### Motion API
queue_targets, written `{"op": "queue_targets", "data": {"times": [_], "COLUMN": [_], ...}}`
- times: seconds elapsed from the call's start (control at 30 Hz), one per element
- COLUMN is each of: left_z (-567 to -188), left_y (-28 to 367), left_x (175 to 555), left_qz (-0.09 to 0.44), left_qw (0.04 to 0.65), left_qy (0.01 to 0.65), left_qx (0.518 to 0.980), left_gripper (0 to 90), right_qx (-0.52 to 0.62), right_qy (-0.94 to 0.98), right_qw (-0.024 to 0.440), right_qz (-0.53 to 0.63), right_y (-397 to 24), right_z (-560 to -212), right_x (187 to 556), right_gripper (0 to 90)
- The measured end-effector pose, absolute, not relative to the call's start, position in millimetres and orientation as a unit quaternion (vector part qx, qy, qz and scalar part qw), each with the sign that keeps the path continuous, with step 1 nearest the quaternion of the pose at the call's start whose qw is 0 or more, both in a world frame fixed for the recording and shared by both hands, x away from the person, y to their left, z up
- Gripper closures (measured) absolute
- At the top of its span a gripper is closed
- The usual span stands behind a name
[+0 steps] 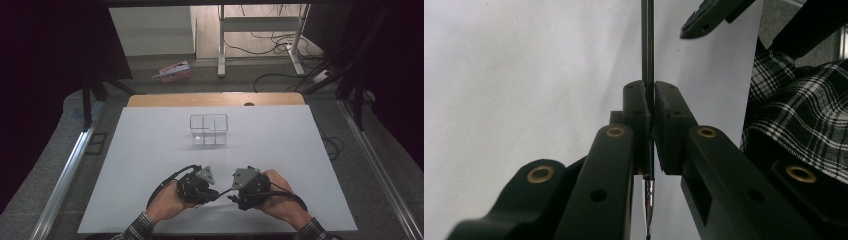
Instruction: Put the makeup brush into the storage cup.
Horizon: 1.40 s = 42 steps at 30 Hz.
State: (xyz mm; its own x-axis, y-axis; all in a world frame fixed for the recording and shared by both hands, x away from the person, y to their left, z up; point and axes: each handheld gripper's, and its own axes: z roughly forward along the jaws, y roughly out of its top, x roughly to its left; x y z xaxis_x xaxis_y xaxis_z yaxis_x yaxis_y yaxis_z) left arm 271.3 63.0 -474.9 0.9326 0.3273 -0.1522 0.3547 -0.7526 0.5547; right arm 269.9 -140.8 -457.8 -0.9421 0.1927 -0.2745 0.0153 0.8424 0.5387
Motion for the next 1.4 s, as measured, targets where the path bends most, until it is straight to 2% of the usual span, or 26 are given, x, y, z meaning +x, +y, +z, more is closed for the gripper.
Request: {"op": "queue_targets", "data": {"times": [0.27,0.37,0.4,0.43,0.53,0.57,0.6,0.63,0.77,0.8,0.83,1.03,1.17,1.4], "left_z": [-474,-474,-474,-474,-474,-474,-473,-472,-470,-469,-468,-464,-465,-466], "left_y": [60,58,58,58,57,58,60,62,67,68,71,84,90,108], "left_x": [272,271,271,271,271,271,272,273,274,274,275,276,276,276], "left_qz": [-0.024,-0.025,-0.025,-0.025,-0.02,-0.014,-0.016,-0.005,0.015,0.022,0.036,0.07,0.078,0.101], "left_qw": [0.291,0.288,0.288,0.286,0.286,0.288,0.306,0.306,0.313,0.318,0.326,0.34,0.35,0.366], "left_qy": [0.174,0.171,0.171,0.17,0.168,0.169,0.184,0.183,0.197,0.205,0.214,0.244,0.267,0.301], "left_qx": [0.94,0.942,0.942,0.943,0.943,0.943,0.934,0.934,0.929,0.925,0.92,0.906,0.895,0.875], "left_gripper": [85.2,85.2,85.2,85.2,83.5,83.5,81.3,80.9,57.0,57.0,43.2,13.0,5.2,1.8], "right_qx": [0.028,0.014,0.014,0.005,-0.01,-0.01,-0.022,-0.013,0.011,0.018,0.028,0.048,0.069,0.094], "right_qy": [0.952,0.957,0.957,0.958,0.965,0.965,0.971,0.971,0.97,0.968,0.968,0.967,0.966,0.961], "right_qw": [0.152,0.14,0.14,0.141,0.118,0.118,0.088,0.08,0.059,0.054,0.055,0.055,0.061,0.079], "right_qz": [0.263,0.254,0.254,0.248,0.234,0.234,0.221,0.223,0.237,0.243,0.245,0.243,0.242,0.247], "right_y": [-136,-136,-136,-136,-137,-137,-136,-136,-140,-142,-144,-144,-147,-153], "right_z": [-461,-464,-464,-465,-465,-465,-468,-468,-465,-464,-464,-466,-466,-464], "right_x": [269,269,269,269,269,269,269,270,273,275,277,278,280,282], "right_gripper": [46.1,57.2,57.2,65.7,77.9,77.9,84.7,84.9,85.1,85.0,85.0,85.0,85.0,84.9]}}
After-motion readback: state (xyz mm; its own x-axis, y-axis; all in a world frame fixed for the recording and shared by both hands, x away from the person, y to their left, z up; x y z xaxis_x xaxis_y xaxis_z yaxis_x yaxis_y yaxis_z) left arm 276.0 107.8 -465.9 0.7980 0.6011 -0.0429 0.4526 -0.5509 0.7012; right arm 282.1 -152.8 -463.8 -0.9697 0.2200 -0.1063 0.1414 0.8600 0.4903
